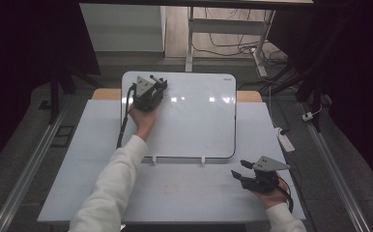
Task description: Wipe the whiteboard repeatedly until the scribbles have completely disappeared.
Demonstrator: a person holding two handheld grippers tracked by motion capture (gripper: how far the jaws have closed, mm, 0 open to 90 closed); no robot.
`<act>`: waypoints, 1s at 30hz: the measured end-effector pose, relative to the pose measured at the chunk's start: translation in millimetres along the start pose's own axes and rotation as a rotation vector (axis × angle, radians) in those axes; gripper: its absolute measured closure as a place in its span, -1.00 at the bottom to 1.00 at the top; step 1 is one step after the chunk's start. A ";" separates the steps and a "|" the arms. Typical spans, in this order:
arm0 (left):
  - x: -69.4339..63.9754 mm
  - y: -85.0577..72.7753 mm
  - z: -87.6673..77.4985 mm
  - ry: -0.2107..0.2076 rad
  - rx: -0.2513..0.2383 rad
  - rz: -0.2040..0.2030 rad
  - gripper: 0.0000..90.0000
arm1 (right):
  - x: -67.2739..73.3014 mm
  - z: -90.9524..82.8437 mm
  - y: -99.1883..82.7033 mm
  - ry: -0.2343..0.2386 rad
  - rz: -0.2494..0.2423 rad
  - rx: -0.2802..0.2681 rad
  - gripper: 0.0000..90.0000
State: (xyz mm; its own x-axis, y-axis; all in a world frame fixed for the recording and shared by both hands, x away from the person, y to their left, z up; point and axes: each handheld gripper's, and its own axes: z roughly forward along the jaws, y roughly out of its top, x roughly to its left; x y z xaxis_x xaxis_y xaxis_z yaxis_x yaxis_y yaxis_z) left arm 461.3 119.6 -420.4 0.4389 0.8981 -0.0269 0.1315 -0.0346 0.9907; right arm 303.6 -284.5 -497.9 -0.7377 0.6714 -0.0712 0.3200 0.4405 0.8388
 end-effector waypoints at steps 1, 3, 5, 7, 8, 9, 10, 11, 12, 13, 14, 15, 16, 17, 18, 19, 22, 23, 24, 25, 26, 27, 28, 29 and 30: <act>-2.3 0.0 1.2 -0.009 0.001 0.002 0.75 | -0.2 -0.2 -0.1 -0.001 0.001 -0.001 -0.03; -6.1 0.3 2.3 -0.012 0.004 0.019 0.75 | -0.9 -0.4 -0.4 -0.002 0.006 -0.003 -0.03; -1.8 2.3 0.6 -0.004 0.006 0.028 0.75 | -1.5 -0.6 -0.7 -0.001 0.007 -0.004 -0.03; 9.4 5.5 -2.8 0.031 0.001 0.015 0.75 | -1.7 -0.5 -0.9 -0.001 0.005 -0.003 -0.03; 15.9 7.0 -4.3 0.035 -0.001 -0.008 0.75 | -1.6 -0.6 -1.1 0.000 0.004 -0.002 -0.03; 20.6 8.0 -5.5 0.036 0.000 -0.017 0.75 | -1.3 -0.6 -1.1 0.002 0.005 -0.002 -0.03; 22.2 8.1 -6.5 0.034 0.004 -0.013 0.75 | -1.2 -0.7 -1.0 0.002 0.004 -0.003 -0.03; 21.3 7.7 -7.0 0.034 0.006 -0.005 0.75 | -1.2 -0.6 -0.9 0.002 0.003 -0.004 -0.03; 19.1 6.7 -7.7 0.031 0.012 0.008 0.75 | -1.3 -0.4 -0.8 0.002 0.004 -0.004 -0.03; 15.3 3.8 -8.4 0.027 0.015 0.024 0.75 | -1.3 0.0 -0.7 0.002 0.005 -0.004 -0.03; 13.1 1.5 -8.7 0.020 0.017 0.027 0.75 | -1.1 0.4 -0.7 0.003 0.005 -0.002 -0.03; 9.1 -3.2 -9.1 0.006 0.018 0.023 0.75 | -1.0 0.7 -0.6 0.004 0.003 -0.001 -0.03; 6.4 -5.8 -9.0 -0.006 0.018 0.017 0.75 | -0.6 1.3 -0.8 0.005 0.003 0.001 -0.03; 2.4 -8.7 -8.6 -0.019 0.018 0.015 0.75 | -0.4 1.6 -0.9 0.007 0.005 0.002 -0.03; -1.9 -10.6 -8.0 -0.030 0.018 0.018 0.75 | -0.2 2.2 -1.0 0.008 0.004 0.004 -0.03; -6.1 -11.4 -7.3 -0.039 0.021 0.024 0.75 | 0.0 2.7 -1.0 0.008 0.001 0.006 -0.03; -9.8 -10.8 -7.6 -0.038 0.026 0.050 0.75 | 0.4 2.6 -0.8 0.008 -0.001 0.006 -0.03; -7.5 -10.5 -8.4 -0.042 0.026 0.045 0.75 | 0.3 2.1 -0.7 0.007 0.001 0.004 -0.03; -4.3 -10.1 -10.0 -0.027 0.025 0.046 0.75 | 0.1 1.9 -0.7 0.006 0.003 0.003 -0.03; -0.1 -9.7 -11.7 -0.009 0.022 0.046 0.75 | -0.1 1.7 -0.7 0.005 0.004 0.003 -0.04; 5.3 -9.2 -13.7 0.000 0.018 0.030 0.75 | -0.3 1.7 -0.8 0.005 0.005 0.003 -0.03; 11.9 -8.5 -16.0 0.010 0.010 0.009 0.75 | -0.3 1.8 -0.9 0.006 0.004 0.004 -0.04; 15.7 -8.1 -17.5 0.021 0.005 -0.001 0.75 | -0.2 2.1 -1.0 0.006 0.002 0.005 -0.04; 18.6 -8.0 -18.6 0.027 0.000 -0.009 0.75 | -0.1 2.2 -1.1 0.007 0.000 0.006 -0.04; 20.3 -8.2 -19.2 0.024 -0.002 -0.020 0.75 | 0.1 2.1 -1.0 0.008 -0.001 0.005 -0.04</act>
State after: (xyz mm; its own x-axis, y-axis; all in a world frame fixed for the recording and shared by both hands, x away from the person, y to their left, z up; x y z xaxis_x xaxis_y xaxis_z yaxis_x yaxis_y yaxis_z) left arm 452.2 146.6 -426.6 0.4152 0.9087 -0.0438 0.1383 -0.0154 0.9903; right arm 304.5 -283.6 -499.9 -0.7428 0.6660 -0.0679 0.3219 0.4442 0.8361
